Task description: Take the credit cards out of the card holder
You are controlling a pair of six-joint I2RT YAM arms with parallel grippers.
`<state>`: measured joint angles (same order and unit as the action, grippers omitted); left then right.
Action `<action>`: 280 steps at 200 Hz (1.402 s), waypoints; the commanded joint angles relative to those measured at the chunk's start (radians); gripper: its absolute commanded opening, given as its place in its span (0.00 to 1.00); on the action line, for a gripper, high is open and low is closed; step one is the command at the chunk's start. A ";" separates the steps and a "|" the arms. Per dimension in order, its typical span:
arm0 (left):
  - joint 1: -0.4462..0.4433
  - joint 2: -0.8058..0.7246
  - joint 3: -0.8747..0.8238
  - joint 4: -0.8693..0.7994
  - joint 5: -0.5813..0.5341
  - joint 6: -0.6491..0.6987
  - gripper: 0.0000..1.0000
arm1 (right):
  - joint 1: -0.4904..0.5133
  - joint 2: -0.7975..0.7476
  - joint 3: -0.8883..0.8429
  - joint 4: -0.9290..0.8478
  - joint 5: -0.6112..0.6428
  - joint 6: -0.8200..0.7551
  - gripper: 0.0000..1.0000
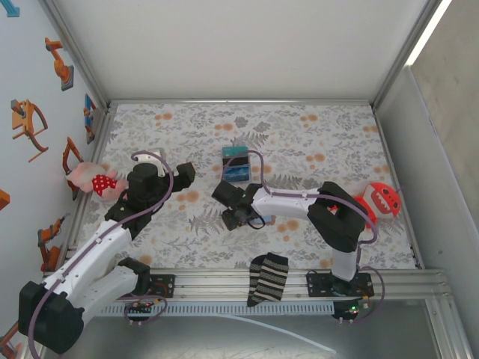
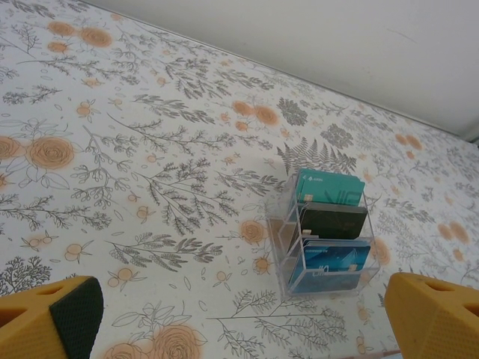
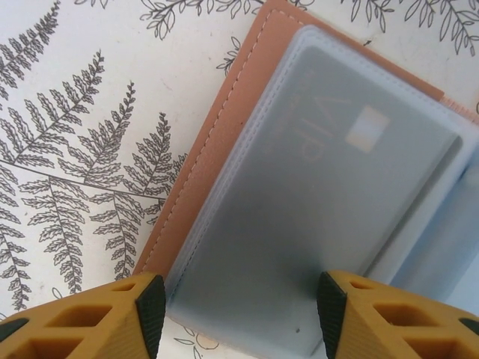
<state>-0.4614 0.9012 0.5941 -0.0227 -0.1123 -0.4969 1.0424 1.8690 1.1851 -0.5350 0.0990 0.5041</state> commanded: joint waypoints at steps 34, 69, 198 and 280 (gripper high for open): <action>0.003 0.007 0.024 -0.009 0.005 0.000 0.97 | -0.004 0.029 -0.003 -0.019 0.027 0.004 0.49; 0.003 0.005 0.033 -0.012 0.019 0.007 0.97 | -0.016 -0.001 -0.018 0.000 0.018 0.004 0.42; -0.016 -0.036 0.049 -0.021 0.033 0.039 0.97 | -0.031 -0.185 -0.101 0.028 0.143 0.041 0.31; -0.049 -0.030 0.073 -0.036 0.012 0.062 0.97 | -0.070 -0.293 -0.205 0.026 0.196 0.116 0.31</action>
<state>-0.4938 0.8803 0.6300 -0.0429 -0.0895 -0.4652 0.9852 1.6348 1.0092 -0.5049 0.2527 0.5732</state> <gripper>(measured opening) 0.970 0.308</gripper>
